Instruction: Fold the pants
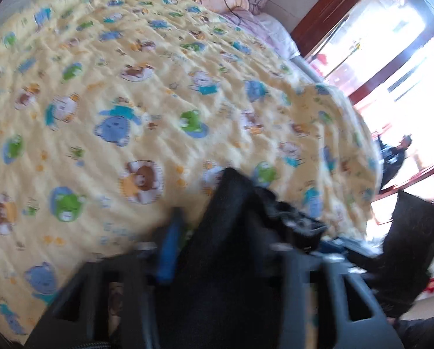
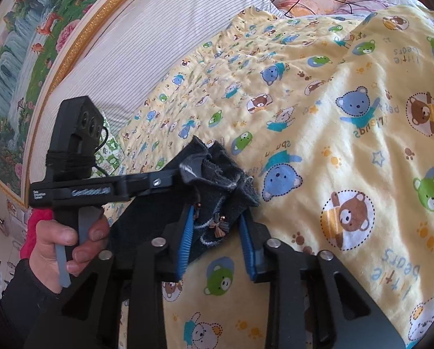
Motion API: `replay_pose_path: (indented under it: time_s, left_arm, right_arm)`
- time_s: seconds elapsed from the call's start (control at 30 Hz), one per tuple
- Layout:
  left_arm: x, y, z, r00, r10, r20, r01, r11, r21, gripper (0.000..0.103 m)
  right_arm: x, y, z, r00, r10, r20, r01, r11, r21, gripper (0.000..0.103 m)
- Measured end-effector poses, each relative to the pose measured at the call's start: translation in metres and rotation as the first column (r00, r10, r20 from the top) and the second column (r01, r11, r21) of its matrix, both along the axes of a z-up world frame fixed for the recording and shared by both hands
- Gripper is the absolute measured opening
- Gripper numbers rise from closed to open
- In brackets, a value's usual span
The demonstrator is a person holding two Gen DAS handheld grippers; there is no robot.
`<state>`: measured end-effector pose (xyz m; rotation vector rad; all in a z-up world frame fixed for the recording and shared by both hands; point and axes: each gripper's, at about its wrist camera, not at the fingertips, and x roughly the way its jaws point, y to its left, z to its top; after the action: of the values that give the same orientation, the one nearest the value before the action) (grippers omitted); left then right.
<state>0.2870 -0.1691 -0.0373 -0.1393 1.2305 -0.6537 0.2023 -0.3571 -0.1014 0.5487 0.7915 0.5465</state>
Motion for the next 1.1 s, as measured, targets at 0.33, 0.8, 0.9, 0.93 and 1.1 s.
replay_pose_path:
  time_s: [0.33, 0.8, 0.9, 0.93, 1.1]
  left_arm:
    - [-0.024, 0.023, 0.033, 0.998, 0.040, 0.054, -0.033, 0.992, -0.122, 0.012]
    - [-0.096, 0.101, 0.076, 0.964, 0.236, 0.125, -0.188, 0.933, -0.308, 0.012]
    - [-0.113, 0.120, 0.081, 0.953, 0.271, 0.138, -0.213, 0.918, -0.333, 0.012]
    - [-0.118, 0.125, 0.082, 0.949, 0.281, 0.139, -0.221, 0.914, -0.340, 0.012]
    - [-0.141, 0.152, 0.079, 0.931, 0.339, 0.137, -0.270, 0.890, -0.366, 0.012]
  right_arm:
    - [-0.011, -0.002, 0.018, 0.997, 0.050, 0.062, -0.056, 0.994, 0.093, 0.017]
    - [-0.044, 0.048, 0.062, 0.935, 0.260, 0.243, -0.309, 0.932, 0.189, 0.017]
    - [-0.049, 0.060, 0.065, 0.916, 0.308, 0.256, -0.362, 0.910, 0.201, 0.017]
    - [-0.051, 0.064, 0.067, 0.911, 0.321, 0.260, -0.376, 0.904, 0.203, 0.017]
    - [-0.060, 0.092, 0.070, 0.873, 0.406, 0.271, -0.463, 0.864, 0.196, 0.017]
